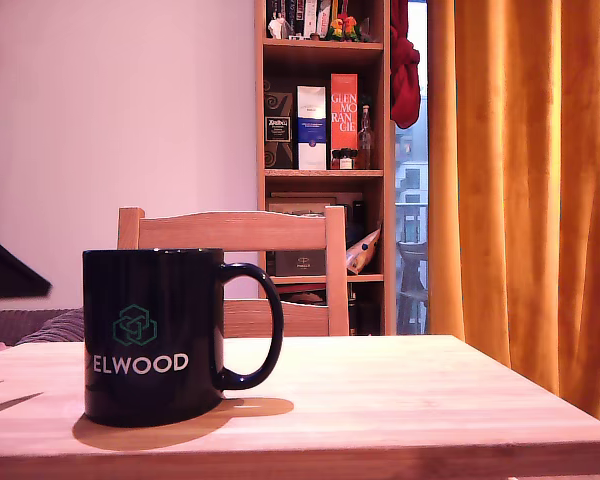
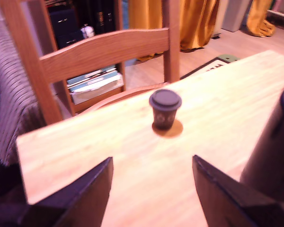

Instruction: Pick up the coffee capsules on the table and drop them inside the coffee cup

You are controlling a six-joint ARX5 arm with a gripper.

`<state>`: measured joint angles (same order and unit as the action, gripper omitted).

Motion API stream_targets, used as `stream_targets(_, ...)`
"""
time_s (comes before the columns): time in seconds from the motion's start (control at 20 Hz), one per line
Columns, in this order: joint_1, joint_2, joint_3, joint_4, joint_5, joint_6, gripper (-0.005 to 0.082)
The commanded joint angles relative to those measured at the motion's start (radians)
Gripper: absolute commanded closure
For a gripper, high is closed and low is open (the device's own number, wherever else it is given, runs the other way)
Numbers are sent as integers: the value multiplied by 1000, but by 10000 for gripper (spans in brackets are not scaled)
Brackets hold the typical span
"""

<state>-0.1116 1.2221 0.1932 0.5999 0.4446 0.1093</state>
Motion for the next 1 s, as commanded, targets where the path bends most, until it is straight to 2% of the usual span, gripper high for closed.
stream_targets(0.0,-3,47,29,25,20,21,289)
stream_targets(0.2,-3,158,85,26,68,31,289)
stream_targets(0.35,-3,220,105,29,72,49,289)
stream_targets(0.7,-3,273,148,37,72,59,289)
stream_targets(0.85,-3,303,171,37,72,82,289)
stream_targets(0.95,-3,338,193,37,88,82,289)
